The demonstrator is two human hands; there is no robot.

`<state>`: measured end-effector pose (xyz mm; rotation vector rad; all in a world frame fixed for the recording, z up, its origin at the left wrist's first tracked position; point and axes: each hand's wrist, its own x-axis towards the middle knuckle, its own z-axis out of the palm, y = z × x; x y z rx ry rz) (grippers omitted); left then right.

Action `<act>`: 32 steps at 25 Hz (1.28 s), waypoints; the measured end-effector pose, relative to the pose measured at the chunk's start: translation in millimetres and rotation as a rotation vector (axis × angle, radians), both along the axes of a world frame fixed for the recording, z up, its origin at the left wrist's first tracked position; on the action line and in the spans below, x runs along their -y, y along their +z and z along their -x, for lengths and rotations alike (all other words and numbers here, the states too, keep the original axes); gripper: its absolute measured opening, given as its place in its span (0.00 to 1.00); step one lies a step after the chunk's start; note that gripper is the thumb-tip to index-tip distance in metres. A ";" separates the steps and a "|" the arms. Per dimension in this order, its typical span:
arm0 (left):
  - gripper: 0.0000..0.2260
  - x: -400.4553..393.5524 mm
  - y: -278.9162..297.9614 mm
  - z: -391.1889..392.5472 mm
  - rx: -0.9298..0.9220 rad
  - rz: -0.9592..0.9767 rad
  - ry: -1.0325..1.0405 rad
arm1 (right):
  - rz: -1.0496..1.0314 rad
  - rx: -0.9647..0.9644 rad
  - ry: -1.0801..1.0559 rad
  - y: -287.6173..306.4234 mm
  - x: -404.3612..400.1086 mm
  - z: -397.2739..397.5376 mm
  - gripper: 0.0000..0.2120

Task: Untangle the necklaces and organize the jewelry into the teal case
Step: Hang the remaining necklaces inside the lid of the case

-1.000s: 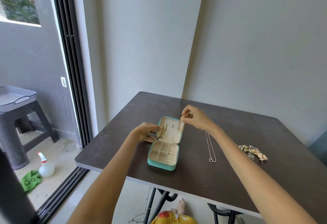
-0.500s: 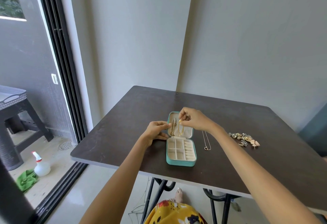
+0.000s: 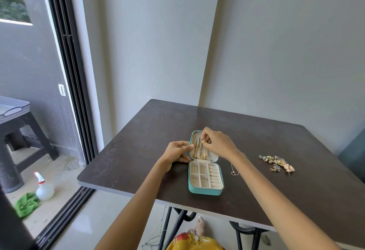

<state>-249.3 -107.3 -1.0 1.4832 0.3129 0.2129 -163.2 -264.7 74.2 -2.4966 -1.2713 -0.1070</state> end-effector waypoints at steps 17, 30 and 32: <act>0.08 2.2 2.1 1.5 -0.015 0.004 0.001 | 0.014 0.378 -0.063 -6.6 -3.7 -1.6 0.03; 0.14 0.6 0.2 3.8 0.016 -0.048 -0.032 | 0.252 0.823 -0.161 -14.9 -6.3 7.5 0.04; 0.14 0.3 0.5 4.3 0.016 -0.053 -0.034 | 0.232 0.861 -0.159 -12.9 -6.4 5.7 0.05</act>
